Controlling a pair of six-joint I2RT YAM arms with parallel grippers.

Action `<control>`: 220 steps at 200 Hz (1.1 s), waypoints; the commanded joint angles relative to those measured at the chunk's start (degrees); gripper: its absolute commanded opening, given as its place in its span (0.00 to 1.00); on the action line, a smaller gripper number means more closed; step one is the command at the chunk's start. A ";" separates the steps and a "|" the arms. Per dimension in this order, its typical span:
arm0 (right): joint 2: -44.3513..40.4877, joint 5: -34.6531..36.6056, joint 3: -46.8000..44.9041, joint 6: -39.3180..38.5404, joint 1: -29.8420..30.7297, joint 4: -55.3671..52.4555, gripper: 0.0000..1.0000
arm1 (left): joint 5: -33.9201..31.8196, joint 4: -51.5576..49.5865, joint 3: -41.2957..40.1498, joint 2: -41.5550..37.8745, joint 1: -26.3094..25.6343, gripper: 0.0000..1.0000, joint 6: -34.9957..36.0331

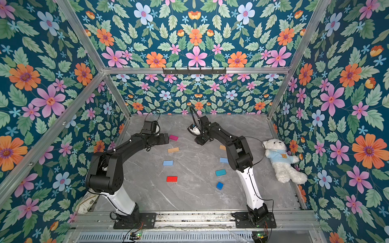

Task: Assemble a heart with building blocks
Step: Place the building block at the center of the board.

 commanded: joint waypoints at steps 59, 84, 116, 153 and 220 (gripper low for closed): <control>2.60 0.20 2.59 3.20 -1.25 -0.43 0.40 | -0.02 0.24 -0.47 -0.41 0.01 0.98 0.42; 2.96 0.65 2.89 3.63 -1.26 -0.78 0.41 | -0.01 0.48 -0.67 -0.41 0.01 0.98 0.25; 4.17 1.80 4.37 4.47 -1.29 -2.46 0.47 | 0.12 0.57 -0.75 -0.23 0.01 0.98 0.15; 4.95 2.90 5.24 5.75 -1.35 -4.38 0.83 | 0.16 0.54 -0.80 -0.14 0.01 0.99 0.07; -4.30 0.92 -0.89 9.26 -1.44 0.89 0.99 | 0.73 0.14 -0.67 -0.14 -0.08 1.00 0.44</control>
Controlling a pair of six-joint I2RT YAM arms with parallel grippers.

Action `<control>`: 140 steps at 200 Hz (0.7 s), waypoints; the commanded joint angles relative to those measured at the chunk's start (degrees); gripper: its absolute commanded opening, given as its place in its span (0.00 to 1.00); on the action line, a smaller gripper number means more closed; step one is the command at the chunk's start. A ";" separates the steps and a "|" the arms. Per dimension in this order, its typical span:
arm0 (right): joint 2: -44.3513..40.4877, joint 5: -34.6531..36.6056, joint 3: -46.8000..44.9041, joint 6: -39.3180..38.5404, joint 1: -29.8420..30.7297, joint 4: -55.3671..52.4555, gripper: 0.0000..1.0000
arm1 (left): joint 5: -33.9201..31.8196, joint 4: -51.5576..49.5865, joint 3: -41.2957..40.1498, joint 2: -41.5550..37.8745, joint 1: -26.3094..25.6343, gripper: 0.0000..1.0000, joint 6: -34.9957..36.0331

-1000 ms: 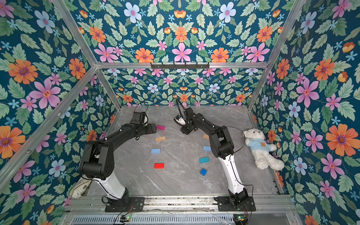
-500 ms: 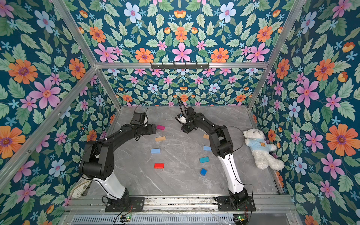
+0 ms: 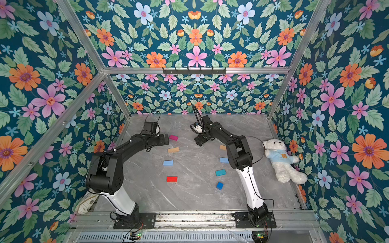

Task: Assemble a heart with building blocks
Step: Place the building block at the center of the board.

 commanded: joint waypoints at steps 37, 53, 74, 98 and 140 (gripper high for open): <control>-16.76 3.33 -9.64 6.54 -0.18 5.59 0.99 | 1.13 -1.70 3.06 2.29 -1.46 1.00 2.23; -19.05 12.90 -11.07 14.35 -0.92 6.23 1.00 | -0.20 -4.32 6.36 5.15 -3.43 1.00 4.96; -15.05 9.37 -4.89 20.66 -6.61 -4.38 0.99 | -0.38 -8.04 11.28 9.91 -4.86 1.00 7.54; -15.97 9.51 -8.58 22.77 -11.00 -4.06 0.99 | -1.94 -9.19 14.83 13.57 -5.21 1.00 9.41; -16.81 13.81 -12.94 19.68 -11.70 -2.78 0.99 | -4.63 -11.64 21.41 19.03 -5.18 1.00 12.25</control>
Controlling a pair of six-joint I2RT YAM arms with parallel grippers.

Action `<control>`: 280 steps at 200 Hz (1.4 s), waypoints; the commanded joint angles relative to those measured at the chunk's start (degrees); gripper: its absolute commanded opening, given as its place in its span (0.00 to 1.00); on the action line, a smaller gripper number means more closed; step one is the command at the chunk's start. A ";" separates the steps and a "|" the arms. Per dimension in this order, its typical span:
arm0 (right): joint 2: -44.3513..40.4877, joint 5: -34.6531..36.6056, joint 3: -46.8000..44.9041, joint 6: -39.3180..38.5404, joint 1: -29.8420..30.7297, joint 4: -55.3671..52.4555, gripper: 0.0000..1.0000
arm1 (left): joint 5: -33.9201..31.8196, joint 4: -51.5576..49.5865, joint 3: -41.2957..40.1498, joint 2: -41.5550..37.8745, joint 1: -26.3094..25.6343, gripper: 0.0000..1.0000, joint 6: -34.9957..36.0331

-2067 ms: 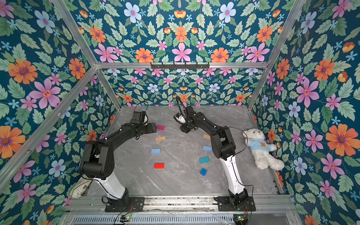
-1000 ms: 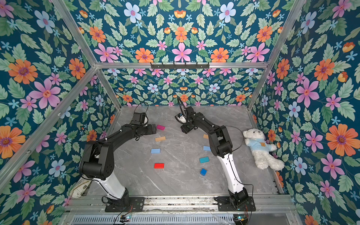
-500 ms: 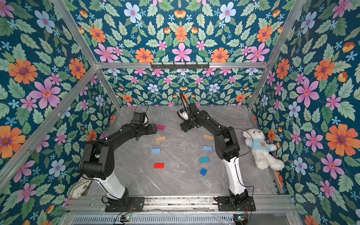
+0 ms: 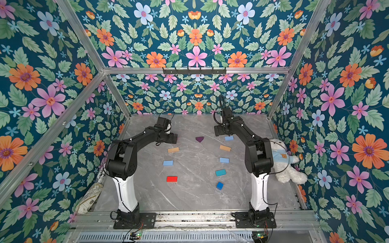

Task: Assemble a heart with building blocks
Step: Place the building block at the center of the board, then pick up the building block from the center of the board.

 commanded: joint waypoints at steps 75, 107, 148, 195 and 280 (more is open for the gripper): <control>-0.93 2.71 -4.21 -0.37 -1.74 1.29 0.99 | -0.85 -5.01 9.61 8.86 0.02 1.00 3.94; -1.12 2.71 -4.97 -0.62 -2.05 1.37 0.99 | -0.38 -5.54 11.26 10.73 -0.03 1.00 4.20; -1.16 2.62 -5.61 -0.58 -2.14 1.47 0.99 | 0.18 -6.28 12.89 12.18 0.01 0.98 4.81; -1.29 2.71 -6.37 -0.31 -2.22 1.42 0.99 | 1.33 -7.36 13.03 12.57 0.03 0.80 6.03; 1.74 5.05 -6.15 -0.77 -2.44 1.36 0.99 | 3.26 -7.56 9.75 9.65 -0.11 0.60 6.51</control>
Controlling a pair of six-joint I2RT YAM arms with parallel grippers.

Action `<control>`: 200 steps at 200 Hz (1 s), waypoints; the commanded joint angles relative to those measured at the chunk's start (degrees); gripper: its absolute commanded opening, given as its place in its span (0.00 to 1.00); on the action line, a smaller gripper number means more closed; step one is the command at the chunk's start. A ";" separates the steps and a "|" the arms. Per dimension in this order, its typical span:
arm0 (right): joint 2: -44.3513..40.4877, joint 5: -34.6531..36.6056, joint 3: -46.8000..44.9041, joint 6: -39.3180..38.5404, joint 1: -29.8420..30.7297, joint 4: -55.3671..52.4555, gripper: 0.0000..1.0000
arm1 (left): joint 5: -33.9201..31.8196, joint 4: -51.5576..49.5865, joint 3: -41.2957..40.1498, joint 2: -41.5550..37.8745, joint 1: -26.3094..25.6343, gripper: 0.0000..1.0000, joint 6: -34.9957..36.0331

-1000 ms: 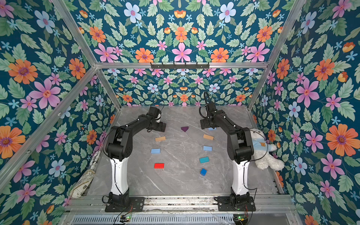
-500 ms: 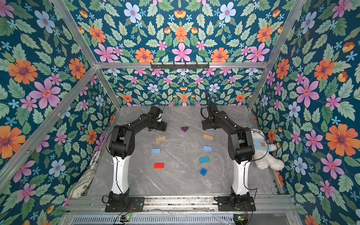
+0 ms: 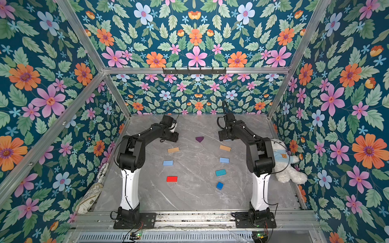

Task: Assemble a heart with building blocks
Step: Pick up the building block from the center of the board.

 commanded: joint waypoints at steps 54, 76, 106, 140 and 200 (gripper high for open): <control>5.77 2.32 3.66 -1.50 -0.98 -0.06 0.99 | 1.50 -3.41 -2.25 -1.95 -0.85 0.59 0.58; 7.07 1.57 4.76 -1.67 -1.27 -0.39 0.99 | 1.51 -3.41 -2.40 -2.34 -1.30 0.59 0.63; 8.11 0.02 5.13 -1.77 -1.38 -0.87 0.95 | 1.54 -3.41 -2.21 -2.50 -1.83 0.59 0.48; 8.22 -1.51 4.42 -2.06 -1.35 -0.17 0.77 | 2.05 -3.41 -1.77 -2.49 -2.92 0.59 0.28; 8.73 -2.27 4.21 -2.33 -1.41 -0.53 0.49 | 2.48 -3.41 -0.01 -1.64 -5.43 0.59 0.01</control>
